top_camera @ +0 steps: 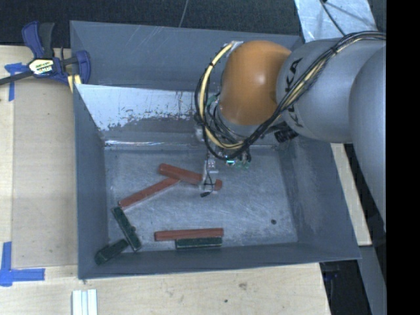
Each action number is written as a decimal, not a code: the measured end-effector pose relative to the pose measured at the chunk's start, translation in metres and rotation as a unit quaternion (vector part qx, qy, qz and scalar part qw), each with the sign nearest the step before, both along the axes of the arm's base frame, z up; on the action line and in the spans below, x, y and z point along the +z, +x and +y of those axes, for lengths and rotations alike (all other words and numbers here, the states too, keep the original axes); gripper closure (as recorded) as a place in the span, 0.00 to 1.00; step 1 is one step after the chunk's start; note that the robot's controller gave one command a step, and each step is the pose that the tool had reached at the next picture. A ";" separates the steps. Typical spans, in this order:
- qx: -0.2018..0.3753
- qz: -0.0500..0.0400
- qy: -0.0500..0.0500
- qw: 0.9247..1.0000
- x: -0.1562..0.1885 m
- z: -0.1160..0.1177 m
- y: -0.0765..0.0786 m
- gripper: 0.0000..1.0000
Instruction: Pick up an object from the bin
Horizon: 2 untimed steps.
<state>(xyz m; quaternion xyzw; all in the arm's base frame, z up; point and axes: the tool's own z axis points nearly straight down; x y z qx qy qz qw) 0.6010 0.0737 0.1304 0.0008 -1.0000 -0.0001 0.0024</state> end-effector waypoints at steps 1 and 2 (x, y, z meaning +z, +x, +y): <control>-0.001 -0.004 0.000 1.000 0.004 0.000 0.002 0.00; 0.060 -0.008 0.000 0.998 -0.019 0.010 -0.017 0.00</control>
Offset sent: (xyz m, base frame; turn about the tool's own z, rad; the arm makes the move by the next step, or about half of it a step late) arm -0.0442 0.0248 -0.0530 -0.2630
